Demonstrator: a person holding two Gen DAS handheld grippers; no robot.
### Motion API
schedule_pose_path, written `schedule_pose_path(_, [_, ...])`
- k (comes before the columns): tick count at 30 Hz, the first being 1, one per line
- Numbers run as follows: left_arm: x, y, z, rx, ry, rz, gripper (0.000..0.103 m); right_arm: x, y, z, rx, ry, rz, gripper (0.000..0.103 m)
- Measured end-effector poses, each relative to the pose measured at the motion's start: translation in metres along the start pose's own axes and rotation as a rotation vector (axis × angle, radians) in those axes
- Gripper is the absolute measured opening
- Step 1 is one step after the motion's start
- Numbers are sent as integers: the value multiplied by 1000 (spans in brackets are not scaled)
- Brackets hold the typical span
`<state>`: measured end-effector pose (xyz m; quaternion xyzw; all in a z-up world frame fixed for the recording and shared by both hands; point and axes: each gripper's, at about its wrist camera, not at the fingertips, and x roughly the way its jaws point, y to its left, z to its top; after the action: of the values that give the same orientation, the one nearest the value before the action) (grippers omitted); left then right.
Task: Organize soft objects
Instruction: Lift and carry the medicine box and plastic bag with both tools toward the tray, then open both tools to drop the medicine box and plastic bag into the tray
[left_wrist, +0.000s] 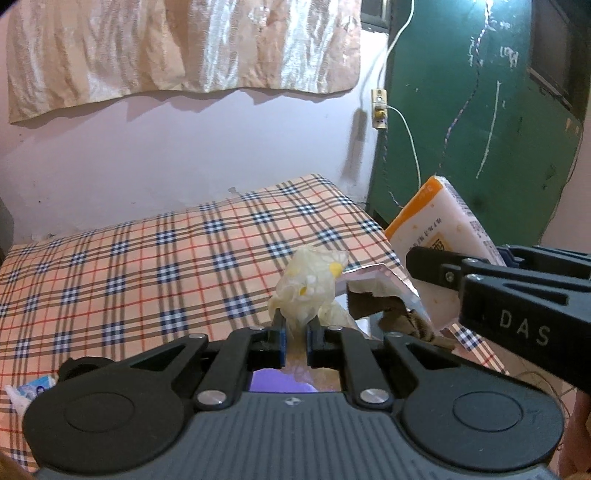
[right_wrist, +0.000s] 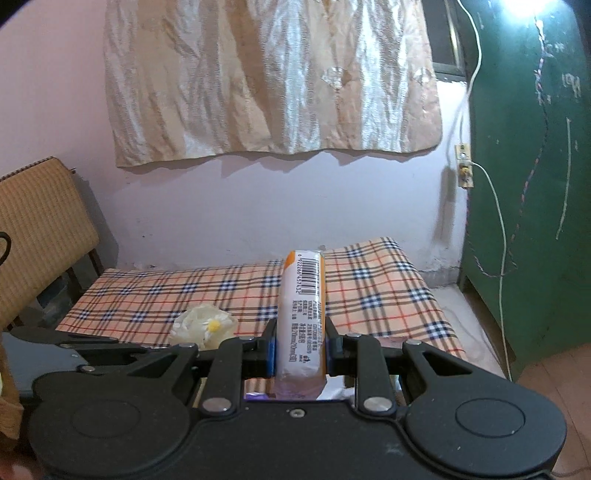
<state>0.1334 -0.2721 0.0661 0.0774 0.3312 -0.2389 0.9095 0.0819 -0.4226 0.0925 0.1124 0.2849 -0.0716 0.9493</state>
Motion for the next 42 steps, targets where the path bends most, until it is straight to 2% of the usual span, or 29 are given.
schedule_pose_path(13, [17,-28,-9,32,36,-41,13,-2,-53,-16,52,32,-62,28])
schedule_pose_path(24, [32,-46,-16,43,66,-67,13,11,-80,-24,67,76,-81,29])
schedule_pose_path(34, [47,-51,-20,37,94,-76,13,30,-92,-30,81,106,-62,29])
schedule_pose_path(42, [54,-46,-22,15,104,-78,13,53,-87,-27,87,120,-22,29])
